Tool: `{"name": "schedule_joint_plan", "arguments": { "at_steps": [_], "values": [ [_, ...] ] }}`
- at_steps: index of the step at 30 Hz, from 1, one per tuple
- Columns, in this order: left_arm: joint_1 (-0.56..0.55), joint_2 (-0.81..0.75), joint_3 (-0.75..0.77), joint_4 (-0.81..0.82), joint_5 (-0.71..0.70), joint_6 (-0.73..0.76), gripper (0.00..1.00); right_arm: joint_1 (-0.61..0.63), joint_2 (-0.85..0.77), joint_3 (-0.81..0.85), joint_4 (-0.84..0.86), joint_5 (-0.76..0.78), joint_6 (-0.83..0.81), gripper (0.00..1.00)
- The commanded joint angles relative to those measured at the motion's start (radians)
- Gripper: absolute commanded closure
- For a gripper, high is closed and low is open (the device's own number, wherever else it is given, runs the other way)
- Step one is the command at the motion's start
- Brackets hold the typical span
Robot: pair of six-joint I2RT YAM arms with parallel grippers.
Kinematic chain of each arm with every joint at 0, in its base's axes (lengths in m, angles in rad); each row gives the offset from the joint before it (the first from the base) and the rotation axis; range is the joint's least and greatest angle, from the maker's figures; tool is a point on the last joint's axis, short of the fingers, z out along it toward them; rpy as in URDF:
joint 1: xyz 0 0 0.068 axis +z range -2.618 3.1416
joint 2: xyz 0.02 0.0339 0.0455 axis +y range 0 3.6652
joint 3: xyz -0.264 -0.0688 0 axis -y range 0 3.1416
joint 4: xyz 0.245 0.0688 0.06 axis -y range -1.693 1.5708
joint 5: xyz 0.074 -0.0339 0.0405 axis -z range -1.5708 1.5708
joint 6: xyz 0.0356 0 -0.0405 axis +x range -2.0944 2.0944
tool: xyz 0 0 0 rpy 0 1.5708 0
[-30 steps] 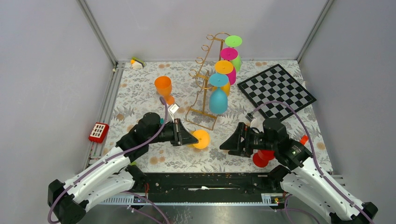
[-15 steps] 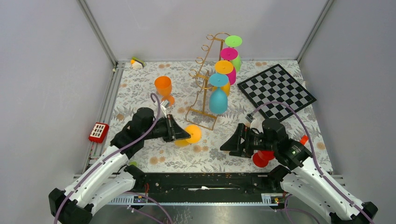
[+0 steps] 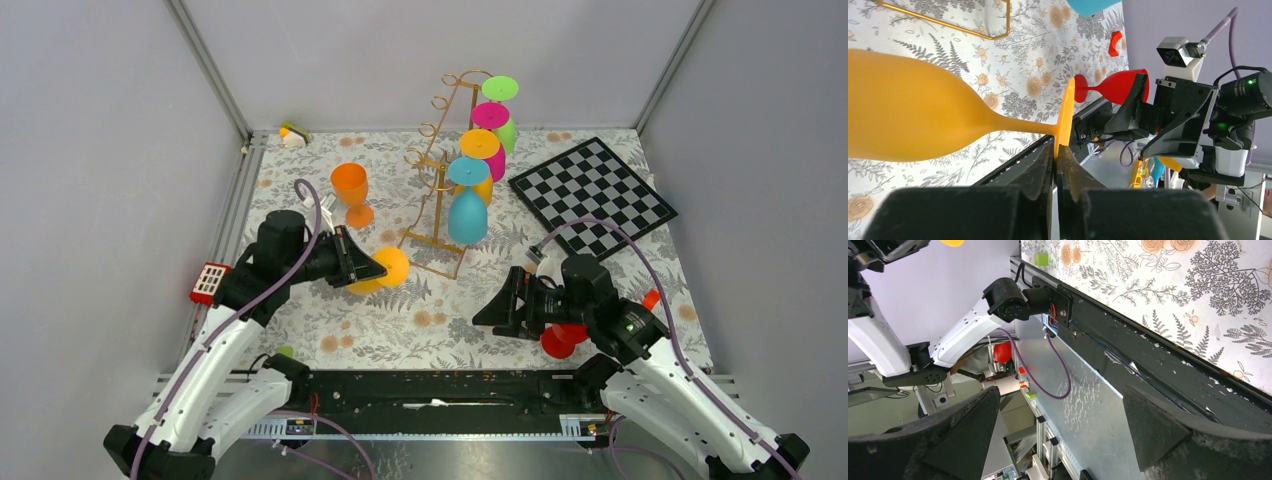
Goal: Place the wine glass upside down on the wine glass rack
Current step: Turn the wine glass upside down at the wine rack.
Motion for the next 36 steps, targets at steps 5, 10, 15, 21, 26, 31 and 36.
{"name": "schedule_joint_plan", "arguments": {
  "at_steps": [5, 10, 15, 21, 26, 31, 36],
  "values": [
    [0.042, 0.042, 0.182, -0.155, -0.098, 0.133, 1.00, 0.006, -0.005, 0.022, -0.015, 0.022, -0.029, 0.00],
    [0.053, 0.051, 0.232, -0.210, -0.193, 0.142, 1.00, 0.006, 0.000, 0.015, -0.012, 0.014, -0.027, 0.00],
    [0.074, 0.059, 0.262, -0.225, -0.231, 0.123, 1.00, 0.006, 0.011, 0.018, -0.015, 0.012, -0.039, 0.01],
    [0.101, 0.106, 0.334, -0.257, -0.248, 0.146, 1.00, 0.007, 0.021, 0.012, -0.013, 0.012, -0.042, 0.00],
    [0.131, 0.144, 0.395, -0.271, -0.241, 0.159, 1.00, 0.006, 0.011, 0.005, -0.015, 0.015, -0.043, 0.00],
    [0.168, 0.177, 0.445, -0.270, -0.240, 0.164, 1.00, 0.006, 0.006, 0.005, -0.014, 0.018, -0.038, 0.00],
    [0.197, 0.215, 0.505, -0.255, -0.245, 0.169, 1.00, 0.006, 0.017, 0.004, -0.014, 0.012, -0.047, 0.00]
  ]
}}
